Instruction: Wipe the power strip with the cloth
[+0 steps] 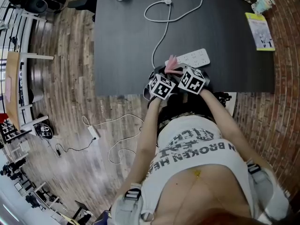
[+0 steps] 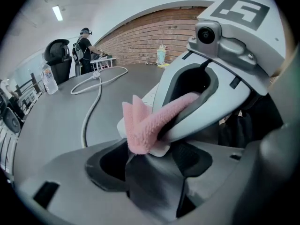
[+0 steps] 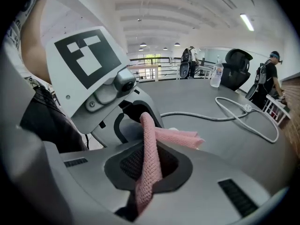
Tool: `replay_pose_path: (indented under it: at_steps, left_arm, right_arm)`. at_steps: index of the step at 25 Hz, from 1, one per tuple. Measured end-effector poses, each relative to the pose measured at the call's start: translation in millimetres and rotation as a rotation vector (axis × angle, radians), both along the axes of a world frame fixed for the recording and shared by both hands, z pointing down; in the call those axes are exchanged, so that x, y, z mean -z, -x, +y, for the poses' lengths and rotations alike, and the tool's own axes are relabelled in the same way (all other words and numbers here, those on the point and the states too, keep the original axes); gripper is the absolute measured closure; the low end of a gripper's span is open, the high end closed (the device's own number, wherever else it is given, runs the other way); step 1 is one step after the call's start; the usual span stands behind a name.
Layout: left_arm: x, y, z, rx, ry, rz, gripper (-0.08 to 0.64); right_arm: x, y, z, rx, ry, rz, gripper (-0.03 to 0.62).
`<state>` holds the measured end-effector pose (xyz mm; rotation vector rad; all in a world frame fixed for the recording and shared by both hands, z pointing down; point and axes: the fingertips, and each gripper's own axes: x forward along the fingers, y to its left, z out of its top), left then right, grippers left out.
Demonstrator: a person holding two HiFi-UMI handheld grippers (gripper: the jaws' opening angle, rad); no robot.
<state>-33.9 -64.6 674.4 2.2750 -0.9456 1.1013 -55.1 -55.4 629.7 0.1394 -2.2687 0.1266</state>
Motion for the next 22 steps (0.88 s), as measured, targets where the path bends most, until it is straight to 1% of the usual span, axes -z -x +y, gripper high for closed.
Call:
replay_pose_path:
  at_steps: [5, 11, 18, 22]
  left_arm:
    - [-1.2, 2.2, 0.7, -0.005, 0.001, -0.001, 0.282]
    - [-0.3, 2.9, 1.2, -0.006, 0.003, -0.004, 0.282]
    - [-1.0, 2.9, 0.4, -0.01, 0.008, -0.002, 0.282]
    - [-1.1, 2.9, 0.0, -0.011, 0.014, -0.001, 0.282]
  right_arm:
    - [-3.8, 2.7, 1.2, 0.004, -0.003, 0.01, 0.575]
    - [-4.2, 3.3, 2.7, 0.023, -0.048, 0.034, 0.577]
    - [-5.1, -2.9, 2.2, 0.01, -0.058, 0.036, 0.577]
    - [-5.0, -10.9, -0.2, -0.017, -0.056, 0.042, 0.577]
